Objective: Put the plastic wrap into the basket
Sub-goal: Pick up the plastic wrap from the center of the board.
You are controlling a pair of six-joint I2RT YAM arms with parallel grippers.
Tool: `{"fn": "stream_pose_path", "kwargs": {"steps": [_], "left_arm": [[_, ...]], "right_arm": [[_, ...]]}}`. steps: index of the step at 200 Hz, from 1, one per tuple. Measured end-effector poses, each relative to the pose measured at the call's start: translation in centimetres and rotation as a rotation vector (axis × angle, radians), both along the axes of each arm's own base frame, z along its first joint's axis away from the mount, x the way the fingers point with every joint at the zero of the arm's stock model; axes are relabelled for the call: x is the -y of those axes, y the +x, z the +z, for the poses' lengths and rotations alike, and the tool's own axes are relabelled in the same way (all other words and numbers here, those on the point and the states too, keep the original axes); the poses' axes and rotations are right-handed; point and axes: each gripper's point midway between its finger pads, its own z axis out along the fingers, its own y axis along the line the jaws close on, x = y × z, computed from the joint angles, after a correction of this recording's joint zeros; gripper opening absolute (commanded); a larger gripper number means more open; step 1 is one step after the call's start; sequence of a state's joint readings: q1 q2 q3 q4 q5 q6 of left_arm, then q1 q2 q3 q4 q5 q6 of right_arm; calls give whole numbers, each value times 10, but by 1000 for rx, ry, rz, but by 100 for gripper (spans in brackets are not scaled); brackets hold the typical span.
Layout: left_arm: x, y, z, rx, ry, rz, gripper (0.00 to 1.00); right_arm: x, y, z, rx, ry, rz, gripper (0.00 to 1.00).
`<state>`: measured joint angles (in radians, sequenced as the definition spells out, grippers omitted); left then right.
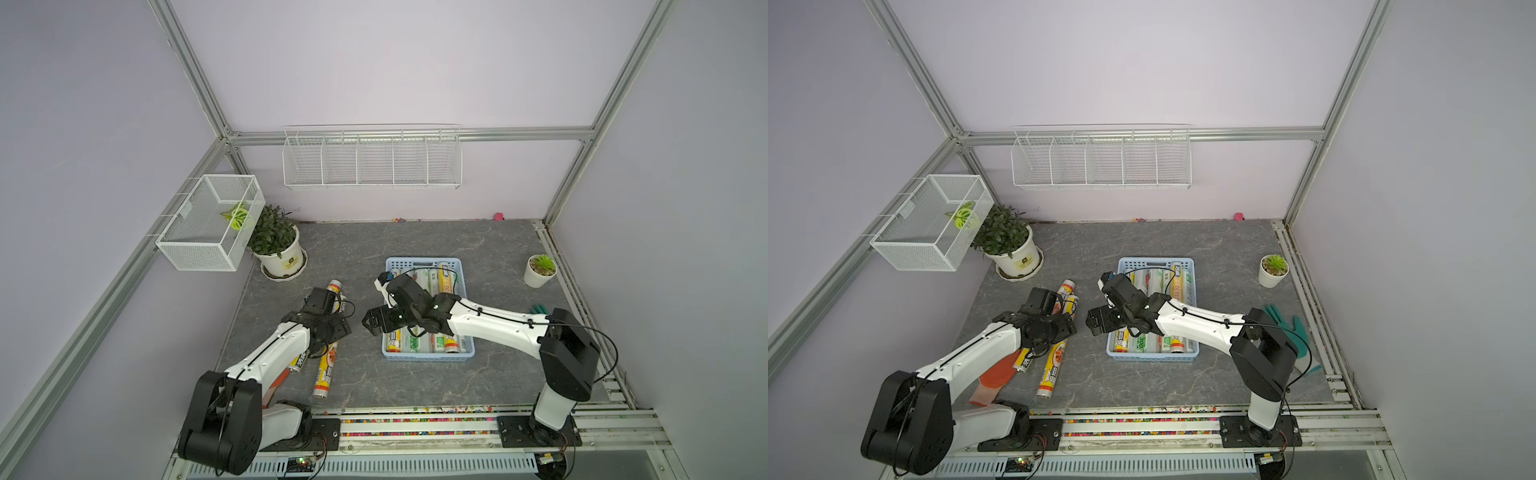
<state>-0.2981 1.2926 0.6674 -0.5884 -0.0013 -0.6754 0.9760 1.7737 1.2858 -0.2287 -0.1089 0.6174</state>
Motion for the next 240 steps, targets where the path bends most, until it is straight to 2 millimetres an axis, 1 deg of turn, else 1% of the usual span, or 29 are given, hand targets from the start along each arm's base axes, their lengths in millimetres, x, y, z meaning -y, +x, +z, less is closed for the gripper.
{"fn": "stream_pose_path", "kwargs": {"steps": [29, 57, 75, 105, 118, 147, 161, 175, 201, 224, 240], "left_arm": [[3, 7, -1, -37, 11, -7, 76], [5, 1, -10, -95, 40, -30, 73], [10, -2, -16, -136, 93, -71, 73], [21, -3, -20, -178, 185, -149, 73], [22, -5, -24, -192, 208, -165, 73], [24, -6, -23, -191, 215, -183, 72], [26, -6, -24, -193, 206, -191, 69], [28, -6, -24, -193, 192, -201, 65], [32, -7, -25, -194, 174, -215, 56], [34, -6, -25, -194, 165, -228, 52], [35, -6, -25, -196, 164, -239, 43]], "right_arm": [[3, 0, -3, -12, -14, -15, 94], [7, 0, -6, -28, -27, -30, 94], [11, 2, -7, -27, -28, -41, 94], [26, 1, -9, -25, -36, -68, 94], [33, -2, -8, -22, -34, -80, 94], [54, -10, -11, -8, -29, -112, 94], [63, -12, -14, -8, -28, -124, 94], [67, -12, -15, -5, -26, -132, 94], [67, -11, -14, 1, -18, -133, 94], [66, -11, -13, 2, -16, -133, 94], [67, -10, -13, 2, -16, -134, 94]]}}
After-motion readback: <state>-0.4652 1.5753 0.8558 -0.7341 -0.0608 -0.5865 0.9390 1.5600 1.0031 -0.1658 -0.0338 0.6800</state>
